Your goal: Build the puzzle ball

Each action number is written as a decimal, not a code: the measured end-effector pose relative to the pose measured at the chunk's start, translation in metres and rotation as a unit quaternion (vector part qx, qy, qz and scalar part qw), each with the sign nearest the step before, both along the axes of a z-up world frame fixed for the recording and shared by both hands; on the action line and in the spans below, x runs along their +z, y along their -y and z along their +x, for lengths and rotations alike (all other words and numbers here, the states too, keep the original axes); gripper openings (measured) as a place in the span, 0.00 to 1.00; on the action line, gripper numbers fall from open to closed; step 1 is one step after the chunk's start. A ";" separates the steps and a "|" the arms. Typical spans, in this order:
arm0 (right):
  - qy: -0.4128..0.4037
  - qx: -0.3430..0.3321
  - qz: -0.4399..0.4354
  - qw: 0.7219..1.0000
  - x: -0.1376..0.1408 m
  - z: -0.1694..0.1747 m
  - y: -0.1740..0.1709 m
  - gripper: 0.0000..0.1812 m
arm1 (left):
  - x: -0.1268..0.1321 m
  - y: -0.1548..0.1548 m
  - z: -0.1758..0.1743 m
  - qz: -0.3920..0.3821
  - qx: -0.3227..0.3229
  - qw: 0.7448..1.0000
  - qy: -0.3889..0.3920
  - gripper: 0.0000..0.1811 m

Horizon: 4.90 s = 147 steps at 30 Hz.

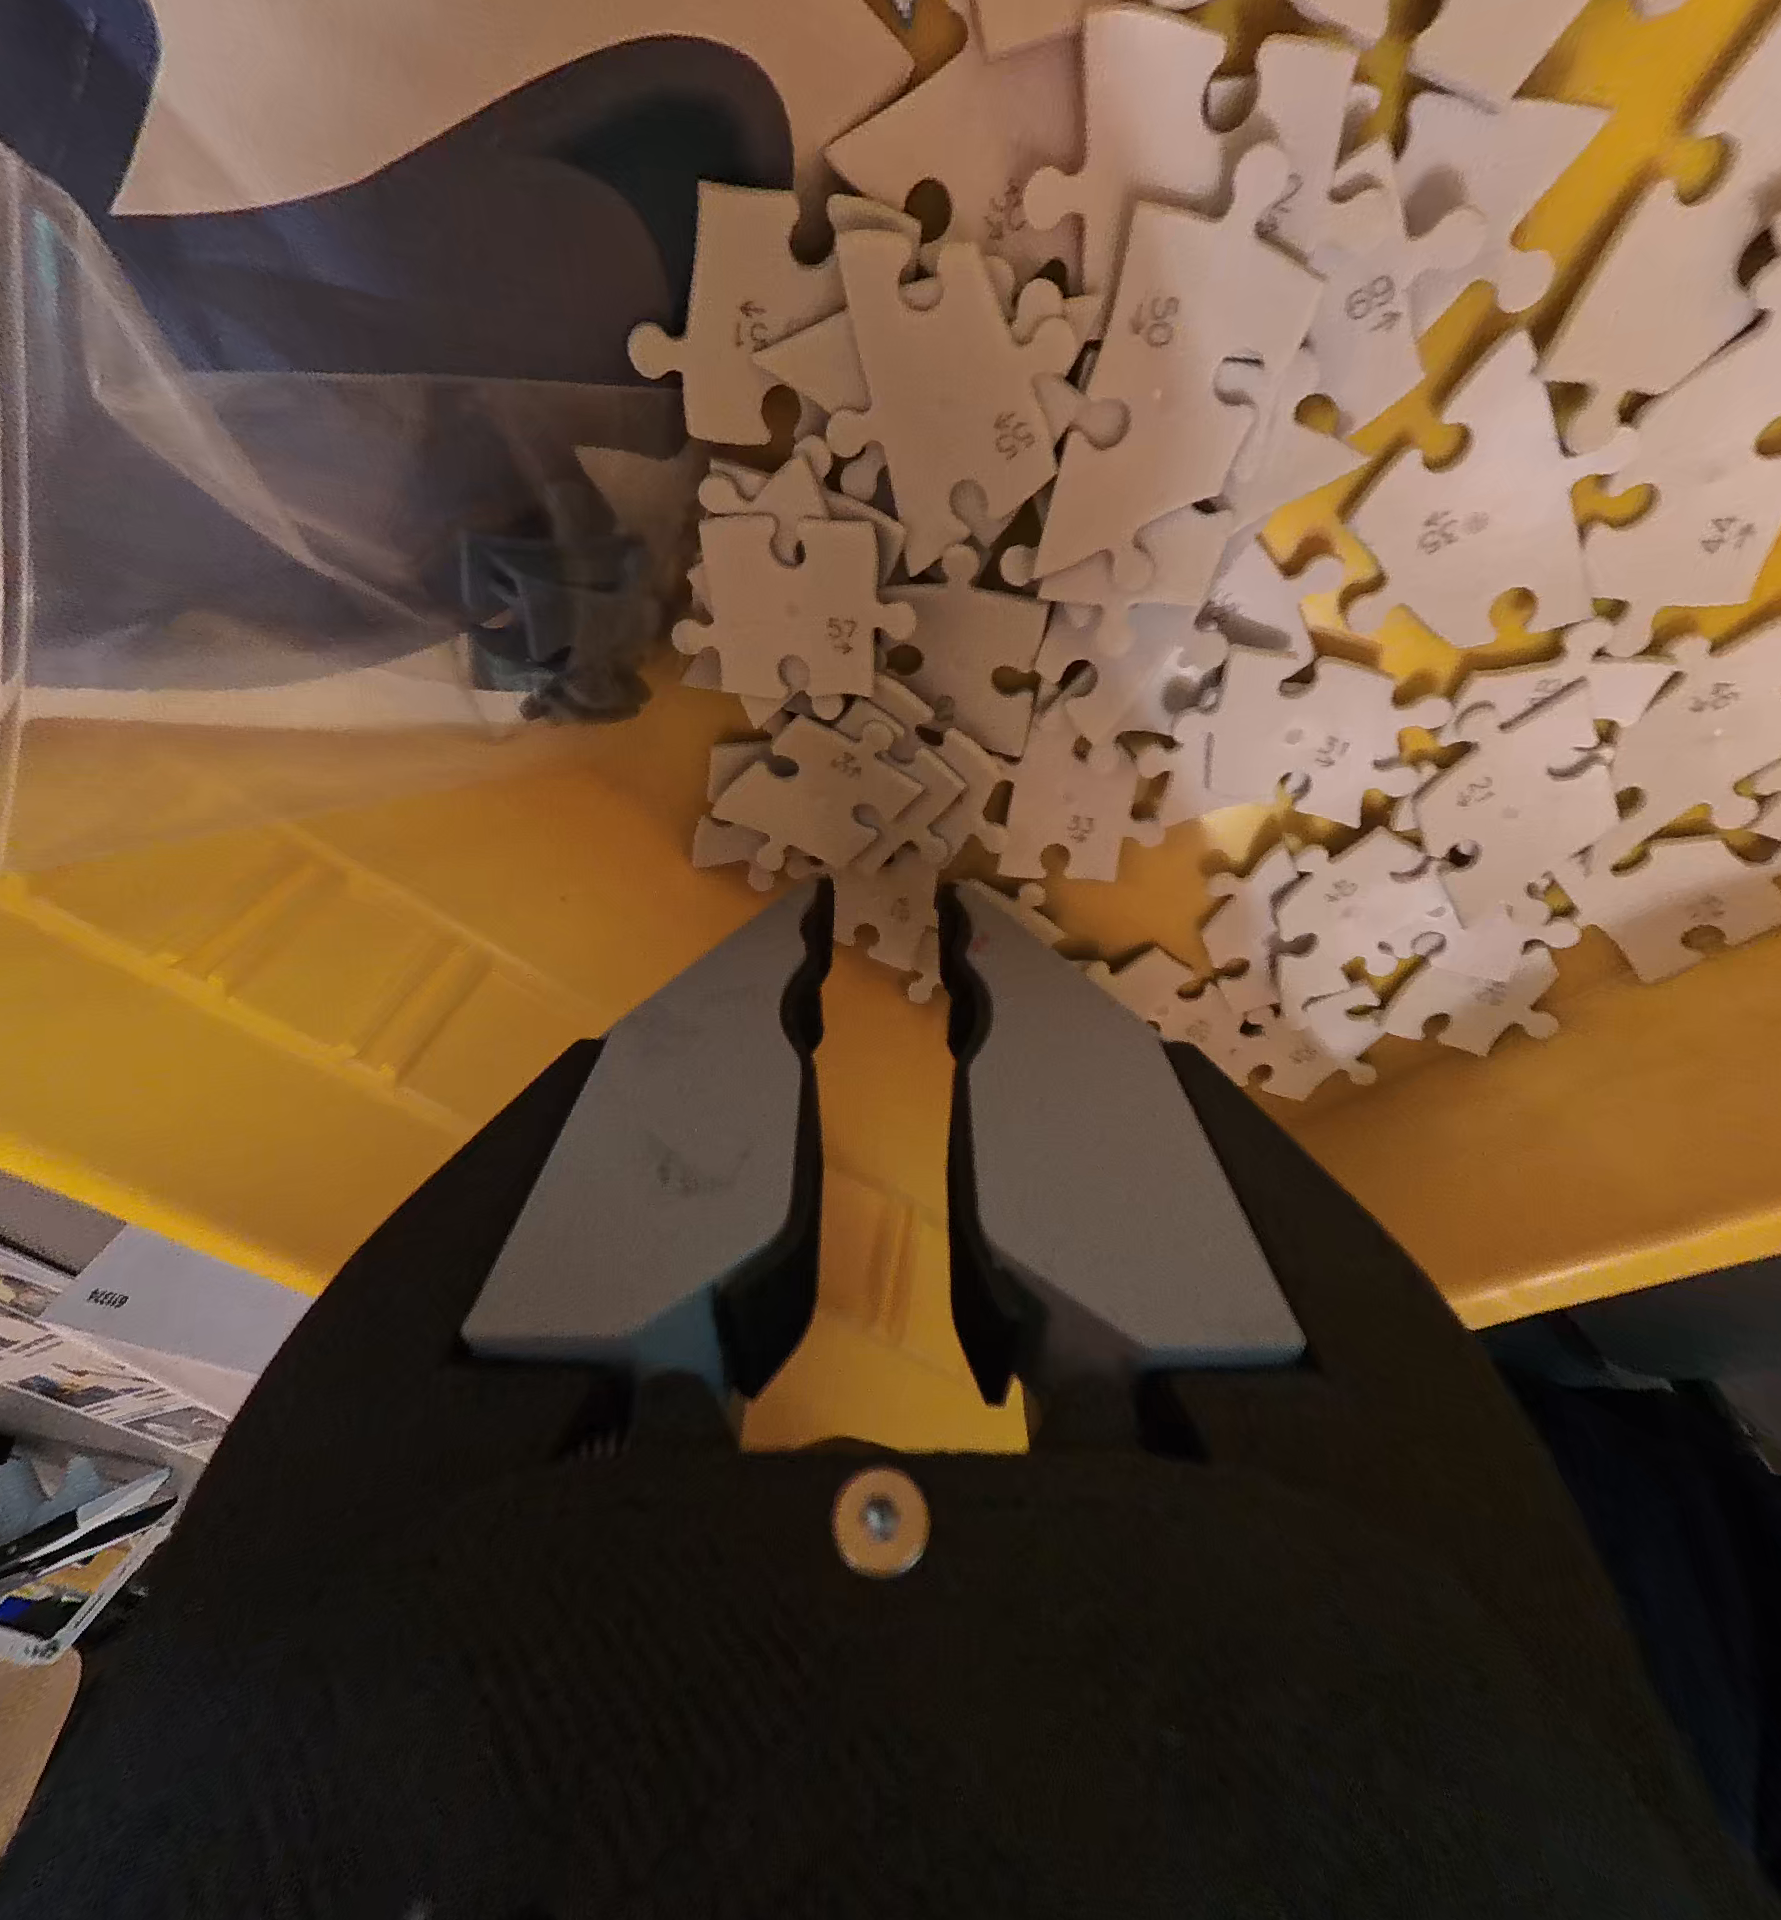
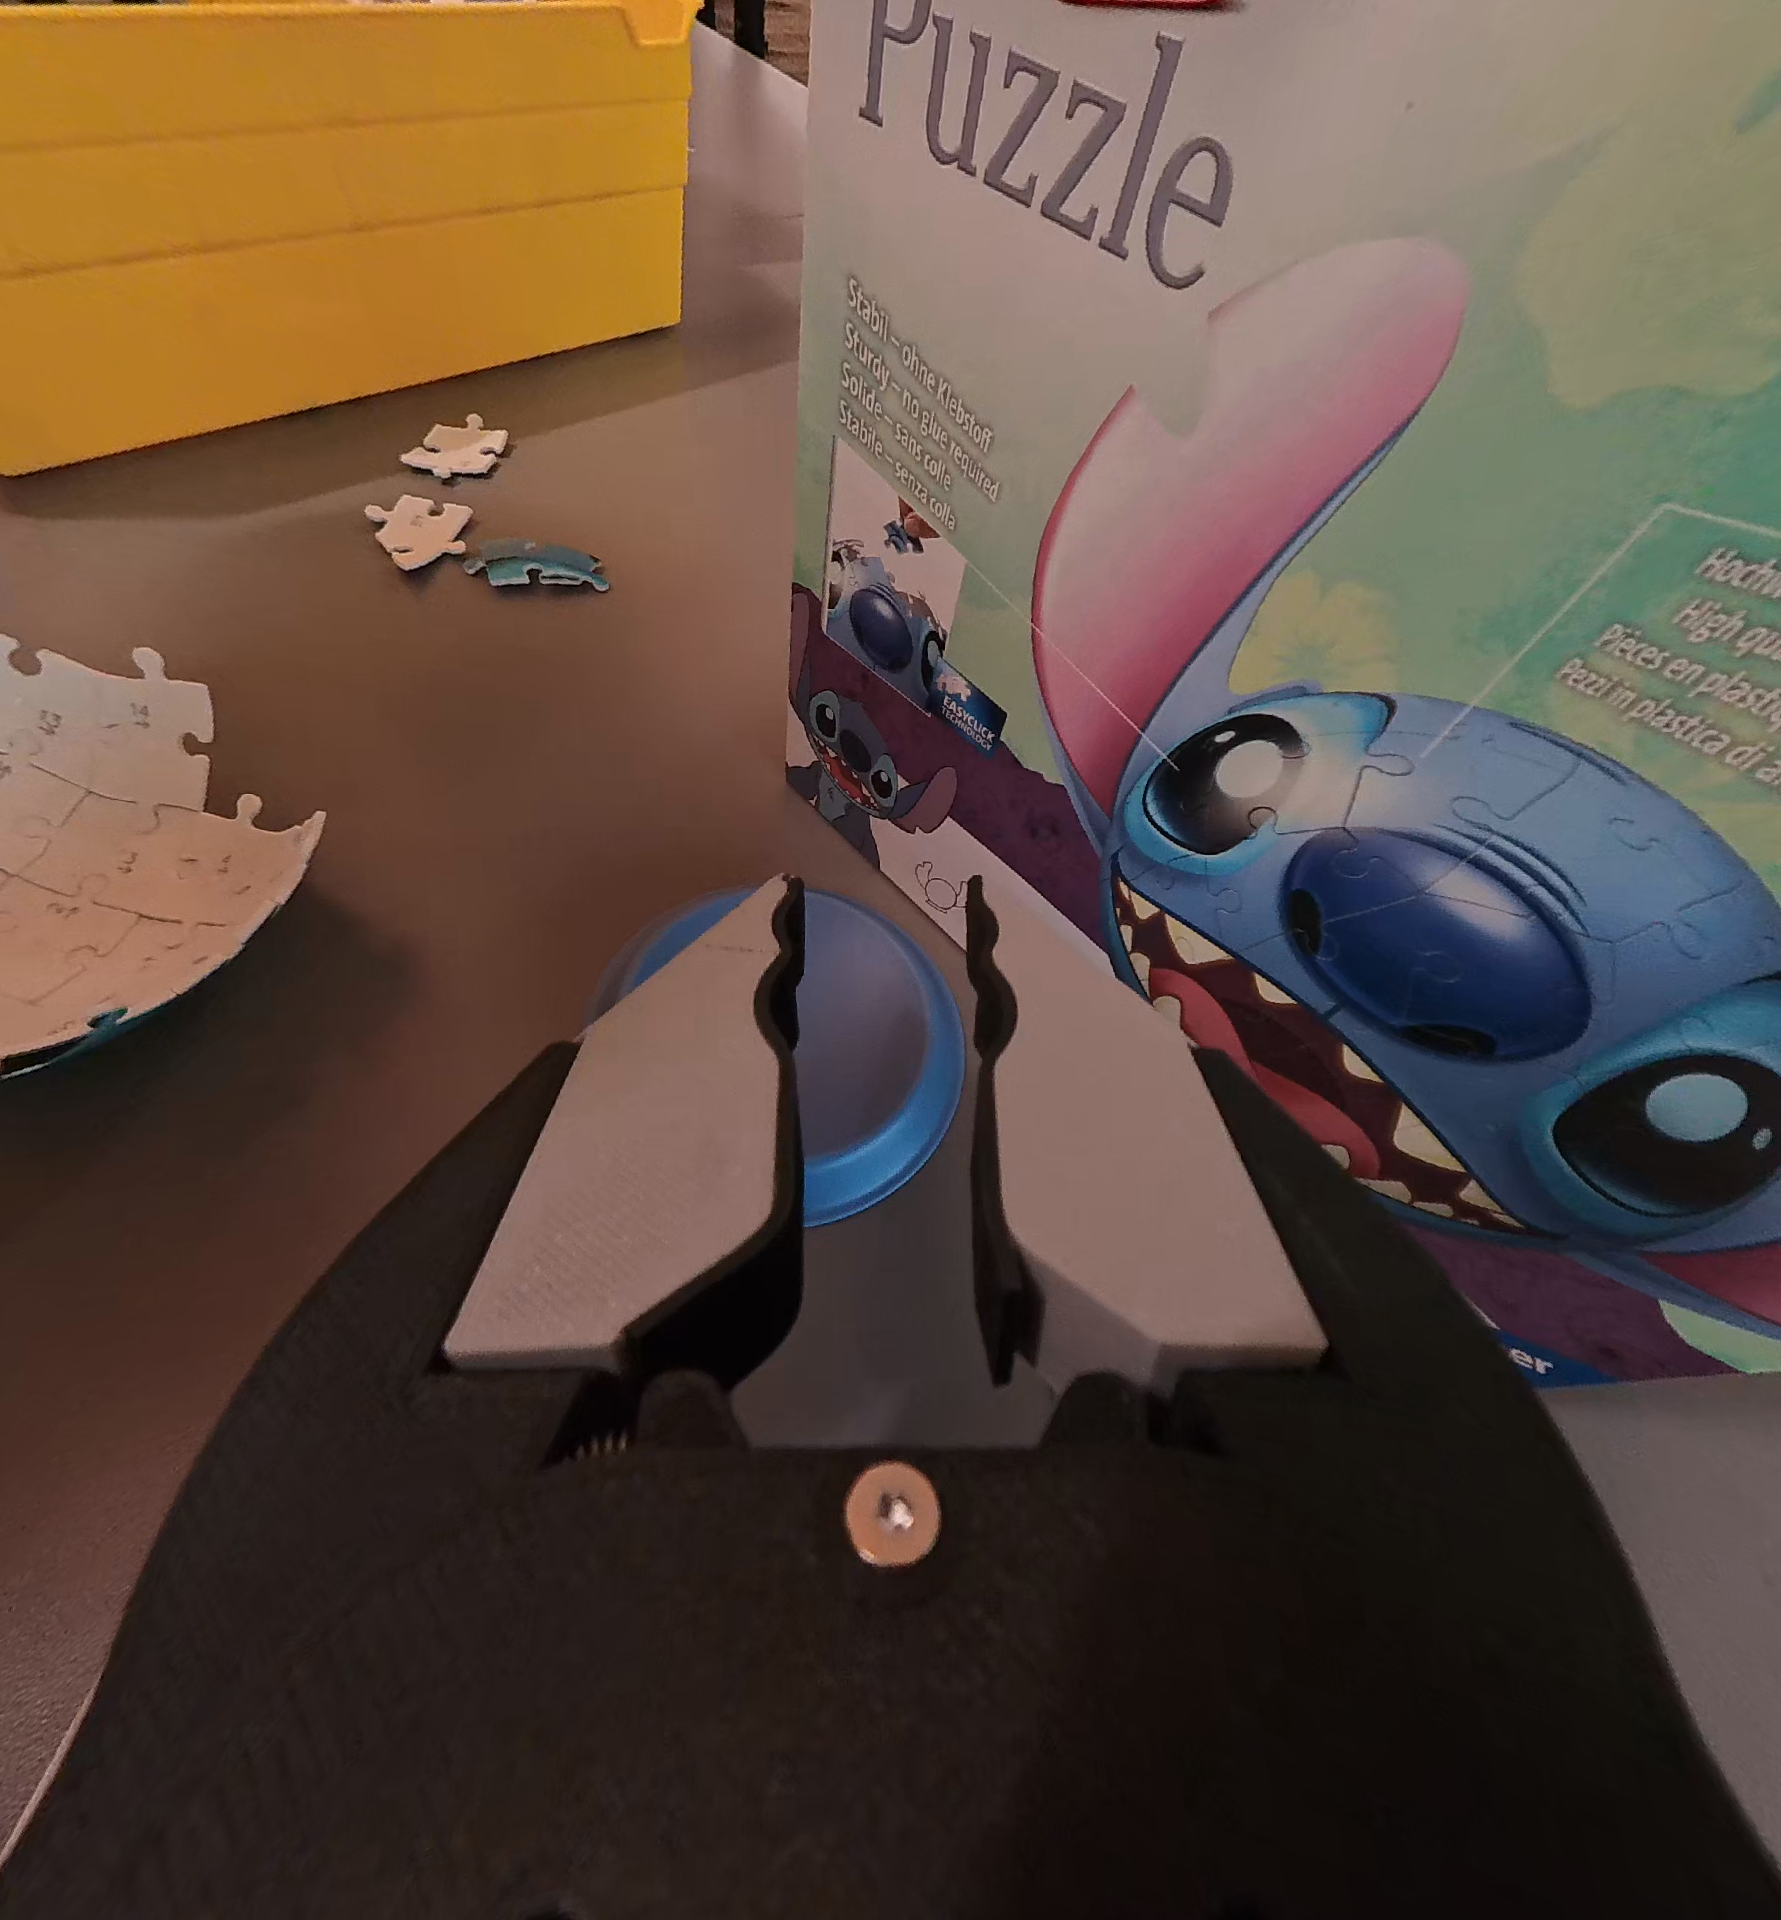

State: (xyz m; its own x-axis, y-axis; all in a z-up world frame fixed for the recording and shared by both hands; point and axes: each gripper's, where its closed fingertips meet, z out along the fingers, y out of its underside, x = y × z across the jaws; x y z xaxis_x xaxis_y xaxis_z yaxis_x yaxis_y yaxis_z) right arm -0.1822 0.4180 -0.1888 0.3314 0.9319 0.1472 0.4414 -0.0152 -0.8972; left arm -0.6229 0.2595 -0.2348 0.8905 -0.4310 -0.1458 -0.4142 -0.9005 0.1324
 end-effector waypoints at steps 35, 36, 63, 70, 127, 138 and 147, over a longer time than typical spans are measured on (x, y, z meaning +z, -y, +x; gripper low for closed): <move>-0.002 0.001 0.002 1.000 0.001 0.000 0.001 0.15 | 0.006 0.001 0.069 0.012 -0.161 0.984 0.077 0.02; -0.003 0.001 0.002 1.000 0.002 0.000 0.001 0.15 | 0.003 0.000 0.072 0.009 -0.165 0.983 0.075 0.02; -0.006 -0.001 0.002 1.000 0.003 0.001 0.001 0.15 | -0.007 0.013 0.065 -0.046 -0.160 0.982 0.084 0.00; 0.001 0.002 -0.001 1.000 0.000 0.000 0.001 0.15 | -0.004 0.034 0.062 -0.075 -0.158 0.979 0.100 0.00; 0.000 -0.001 0.004 1.000 0.002 0.002 0.000 0.15 | 0.007 0.035 0.017 -0.039 -0.097 0.993 0.049 0.00; -0.001 -0.002 0.004 1.000 0.002 0.002 0.000 0.15 | 0.018 0.011 0.003 0.018 -0.086 0.996 -0.007 0.00; 0.001 -0.003 -0.003 1.000 -0.002 0.002 0.001 0.15 | -0.006 0.040 0.031 -0.080 -0.105 0.988 0.074 0.00</move>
State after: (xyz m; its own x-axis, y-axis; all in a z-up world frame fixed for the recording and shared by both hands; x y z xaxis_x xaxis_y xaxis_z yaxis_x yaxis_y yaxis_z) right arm -0.1803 0.4173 -0.1905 0.3371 0.9307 0.1419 0.4428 -0.0238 -0.8963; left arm -0.5918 0.2191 -0.2403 0.7853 -0.6157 0.0649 -0.6154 -0.7651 0.1894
